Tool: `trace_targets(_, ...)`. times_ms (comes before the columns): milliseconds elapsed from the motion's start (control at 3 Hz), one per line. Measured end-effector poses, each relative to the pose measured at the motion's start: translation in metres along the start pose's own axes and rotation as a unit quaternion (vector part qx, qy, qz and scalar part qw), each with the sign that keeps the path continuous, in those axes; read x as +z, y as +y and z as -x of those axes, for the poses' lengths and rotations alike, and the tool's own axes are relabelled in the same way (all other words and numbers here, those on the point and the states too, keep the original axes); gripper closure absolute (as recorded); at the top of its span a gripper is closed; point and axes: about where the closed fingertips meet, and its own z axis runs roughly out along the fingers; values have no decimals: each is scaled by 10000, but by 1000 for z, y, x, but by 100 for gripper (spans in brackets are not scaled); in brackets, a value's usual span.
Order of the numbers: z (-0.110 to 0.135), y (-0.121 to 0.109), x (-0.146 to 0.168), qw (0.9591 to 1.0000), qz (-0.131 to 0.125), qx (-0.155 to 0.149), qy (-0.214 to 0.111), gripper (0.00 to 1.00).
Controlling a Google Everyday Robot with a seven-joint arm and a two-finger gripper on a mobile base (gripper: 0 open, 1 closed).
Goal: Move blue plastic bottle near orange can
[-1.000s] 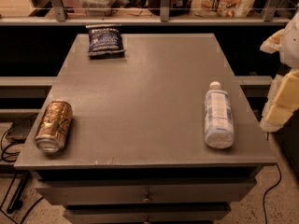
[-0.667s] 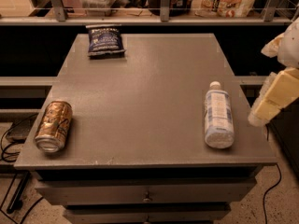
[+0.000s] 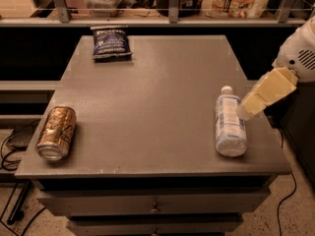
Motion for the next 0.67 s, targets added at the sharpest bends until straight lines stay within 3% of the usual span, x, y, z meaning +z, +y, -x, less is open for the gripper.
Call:
trace_targets(333, 1, -1, 26, 9993, 31, 295, 229, 0)
trace_targets(667, 6, 0, 63, 9960, -8, 814, 358, 0)
